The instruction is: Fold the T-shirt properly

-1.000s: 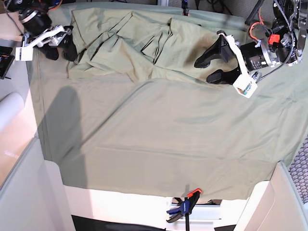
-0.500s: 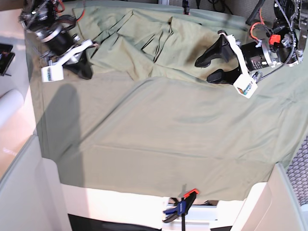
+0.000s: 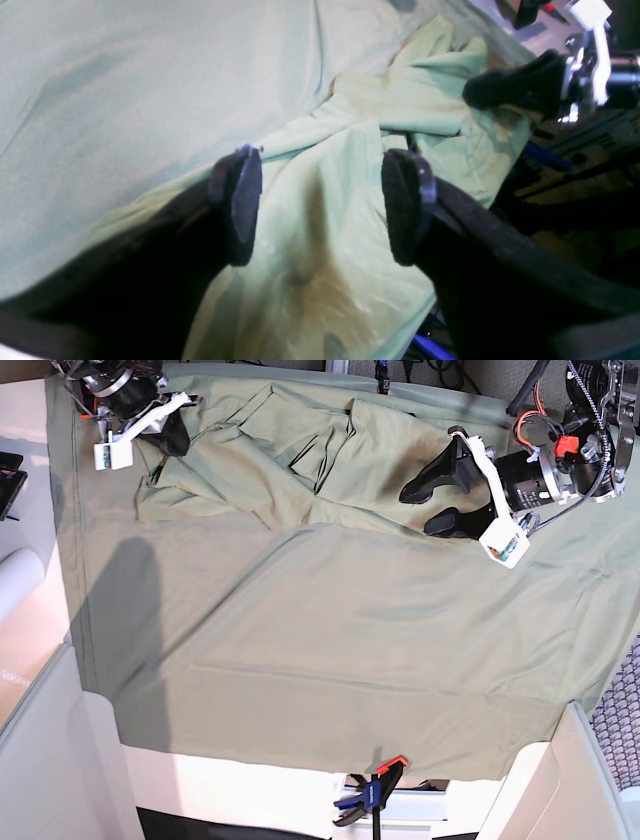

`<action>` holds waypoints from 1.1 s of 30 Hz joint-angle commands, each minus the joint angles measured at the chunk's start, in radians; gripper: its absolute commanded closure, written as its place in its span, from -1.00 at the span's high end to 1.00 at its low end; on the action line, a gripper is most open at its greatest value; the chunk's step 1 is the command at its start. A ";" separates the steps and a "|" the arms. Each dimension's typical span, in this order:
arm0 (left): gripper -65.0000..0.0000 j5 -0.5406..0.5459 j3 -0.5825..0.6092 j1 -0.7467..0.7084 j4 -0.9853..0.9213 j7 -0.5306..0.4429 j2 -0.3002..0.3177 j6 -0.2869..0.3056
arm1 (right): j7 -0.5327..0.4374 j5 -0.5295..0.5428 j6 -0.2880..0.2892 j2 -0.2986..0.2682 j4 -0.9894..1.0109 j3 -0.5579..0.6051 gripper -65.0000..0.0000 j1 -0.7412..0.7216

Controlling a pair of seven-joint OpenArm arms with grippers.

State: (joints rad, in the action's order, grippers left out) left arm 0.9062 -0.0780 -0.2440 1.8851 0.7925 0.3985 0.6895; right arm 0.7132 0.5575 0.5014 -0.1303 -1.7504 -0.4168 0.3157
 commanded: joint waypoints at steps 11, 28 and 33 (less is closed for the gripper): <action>0.25 0.021 -0.006 0.008 0.015 -0.026 0.009 0.009 | -0.010 0.103 0.004 -0.007 -0.227 -0.062 -1.00 -0.039; 0.25 0.021 -0.006 0.009 0.015 -0.033 -0.002 0.009 | -0.055 -0.061 0.004 -0.008 0.203 -0.018 -1.00 -0.135; 0.25 0.021 -0.006 0.008 0.015 -0.033 -0.002 0.009 | -0.047 0.011 0.004 -0.008 0.139 -0.018 -1.00 -0.135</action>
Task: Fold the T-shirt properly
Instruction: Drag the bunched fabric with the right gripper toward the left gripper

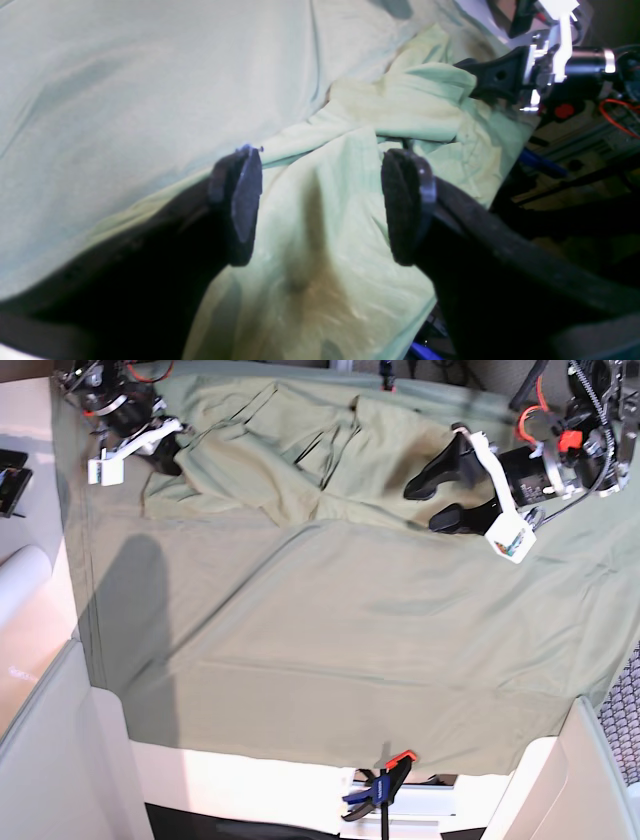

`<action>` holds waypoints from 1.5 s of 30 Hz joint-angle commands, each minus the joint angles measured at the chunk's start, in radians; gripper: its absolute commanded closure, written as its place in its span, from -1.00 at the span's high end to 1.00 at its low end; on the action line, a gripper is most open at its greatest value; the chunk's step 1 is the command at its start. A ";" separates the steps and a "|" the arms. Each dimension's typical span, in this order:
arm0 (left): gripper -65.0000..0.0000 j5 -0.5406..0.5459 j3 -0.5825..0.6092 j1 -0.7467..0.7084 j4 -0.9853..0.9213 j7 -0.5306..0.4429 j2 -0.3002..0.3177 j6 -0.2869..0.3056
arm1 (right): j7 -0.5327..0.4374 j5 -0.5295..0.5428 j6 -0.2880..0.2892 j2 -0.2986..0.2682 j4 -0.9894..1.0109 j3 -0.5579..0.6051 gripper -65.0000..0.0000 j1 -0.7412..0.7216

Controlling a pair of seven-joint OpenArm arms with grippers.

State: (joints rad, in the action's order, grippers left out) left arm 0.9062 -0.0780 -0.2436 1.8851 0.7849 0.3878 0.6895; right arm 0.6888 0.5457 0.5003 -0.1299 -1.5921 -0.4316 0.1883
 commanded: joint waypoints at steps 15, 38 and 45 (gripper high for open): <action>0.25 0.018 -0.006 0.008 0.015 -0.025 0.009 0.009 | 0.082 0.051 0.003 -0.008 -0.332 -0.236 -1.00 -0.004; 0.25 0.024 -0.006 0.008 0.015 -0.025 0.008 0.009 | 0.137 0.252 0.005 -0.083 0.004 -0.063 0.37 0.101; 0.25 0.024 -0.006 0.009 0.015 -0.026 0.008 0.009 | 0.150 0.266 0.005 -0.063 0.000 -0.038 0.37 0.093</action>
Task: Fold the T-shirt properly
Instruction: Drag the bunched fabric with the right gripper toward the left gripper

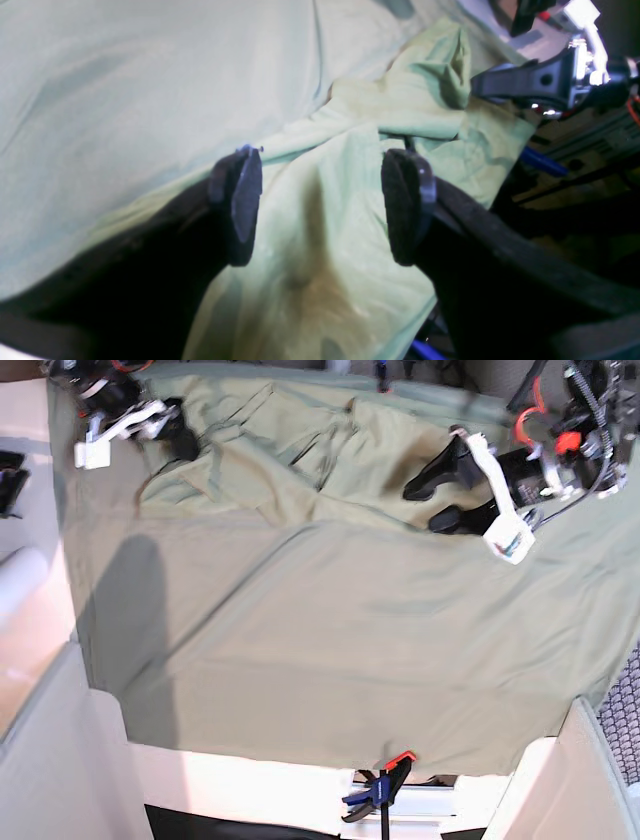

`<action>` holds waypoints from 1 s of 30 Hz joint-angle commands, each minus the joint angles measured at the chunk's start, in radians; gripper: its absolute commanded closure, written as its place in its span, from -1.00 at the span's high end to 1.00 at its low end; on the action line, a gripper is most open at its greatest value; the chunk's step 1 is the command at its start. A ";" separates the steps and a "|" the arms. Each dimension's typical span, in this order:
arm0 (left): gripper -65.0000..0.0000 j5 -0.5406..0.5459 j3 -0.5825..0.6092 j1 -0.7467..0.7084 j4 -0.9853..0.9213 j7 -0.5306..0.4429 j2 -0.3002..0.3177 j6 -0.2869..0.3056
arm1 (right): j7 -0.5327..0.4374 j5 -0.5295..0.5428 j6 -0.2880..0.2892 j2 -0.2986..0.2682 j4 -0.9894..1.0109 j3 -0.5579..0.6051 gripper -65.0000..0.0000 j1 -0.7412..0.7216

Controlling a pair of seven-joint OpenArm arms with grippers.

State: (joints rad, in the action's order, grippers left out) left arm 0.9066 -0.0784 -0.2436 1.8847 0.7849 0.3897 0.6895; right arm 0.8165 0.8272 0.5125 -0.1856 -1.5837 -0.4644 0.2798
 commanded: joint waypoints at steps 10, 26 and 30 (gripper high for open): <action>0.25 0.024 -0.005 0.008 0.015 -0.025 0.006 0.009 | 0.022 -0.015 -0.007 0.029 -0.008 -0.005 0.37 -0.050; 0.25 0.024 -0.005 0.008 0.015 -0.026 0.006 0.009 | 0.032 -0.029 -0.007 0.104 -0.008 0.046 0.36 -0.085; 0.25 0.024 -0.005 0.008 0.015 -0.026 0.006 0.009 | 0.021 -0.089 -0.007 0.103 -0.008 0.103 0.25 -0.085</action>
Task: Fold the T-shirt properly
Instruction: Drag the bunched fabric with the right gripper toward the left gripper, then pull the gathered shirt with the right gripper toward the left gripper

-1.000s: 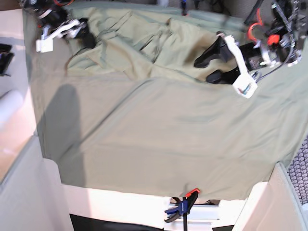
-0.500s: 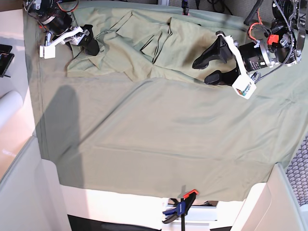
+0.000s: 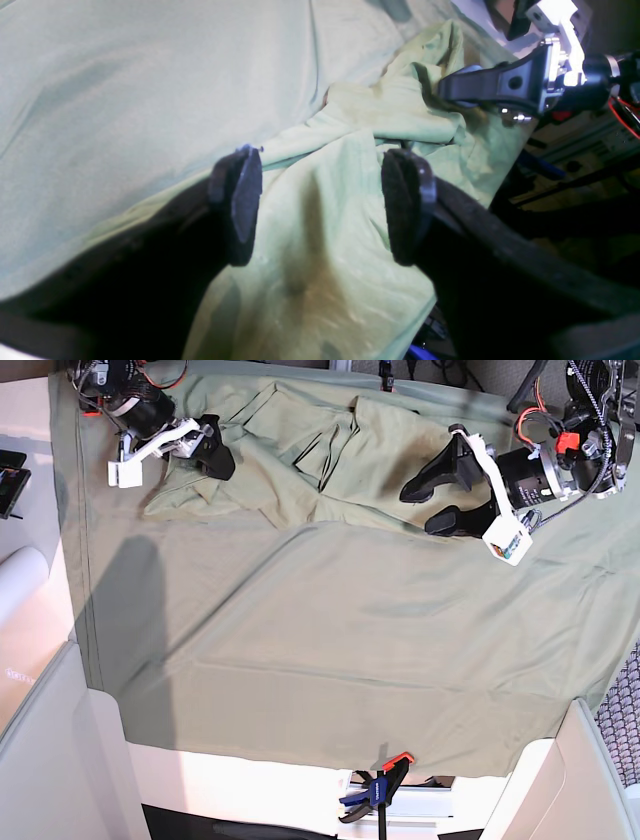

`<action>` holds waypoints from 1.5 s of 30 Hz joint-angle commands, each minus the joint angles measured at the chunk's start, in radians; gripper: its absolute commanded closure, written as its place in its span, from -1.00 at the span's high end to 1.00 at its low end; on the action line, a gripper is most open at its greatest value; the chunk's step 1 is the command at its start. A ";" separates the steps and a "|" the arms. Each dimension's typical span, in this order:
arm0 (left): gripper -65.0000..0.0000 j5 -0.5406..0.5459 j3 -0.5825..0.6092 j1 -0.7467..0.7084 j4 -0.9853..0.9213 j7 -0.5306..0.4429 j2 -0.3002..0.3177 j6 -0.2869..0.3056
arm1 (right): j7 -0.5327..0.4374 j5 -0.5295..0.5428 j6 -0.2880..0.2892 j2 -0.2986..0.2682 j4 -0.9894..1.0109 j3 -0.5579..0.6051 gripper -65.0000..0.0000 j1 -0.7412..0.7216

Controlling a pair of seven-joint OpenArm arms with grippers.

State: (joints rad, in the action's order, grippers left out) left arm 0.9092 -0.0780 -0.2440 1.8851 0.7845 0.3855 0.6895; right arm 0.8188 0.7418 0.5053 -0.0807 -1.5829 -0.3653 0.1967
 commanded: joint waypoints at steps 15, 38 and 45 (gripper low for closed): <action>0.25 0.023 -0.009 0.009 0.015 -0.025 0.011 0.009 | -0.134 -0.143 0.000 -0.003 -0.009 -0.013 -1.00 -0.006; 0.25 0.042 -0.151 -0.079 0.004 0.027 0.034 0.009 | -0.081 -0.088 0.000 -0.129 -0.234 -0.169 -1.00 -0.024; 0.25 0.037 -0.151 -0.081 -0.056 0.027 0.087 0.009 | -0.083 -0.170 0.000 0.026 -0.356 0.001 -1.00 -0.022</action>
State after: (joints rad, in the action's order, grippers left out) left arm 0.9249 -0.2222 -0.3298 1.8156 0.8307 0.4599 0.6895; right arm 0.7635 0.5499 0.5011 -0.0502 -1.9194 -0.3614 0.1829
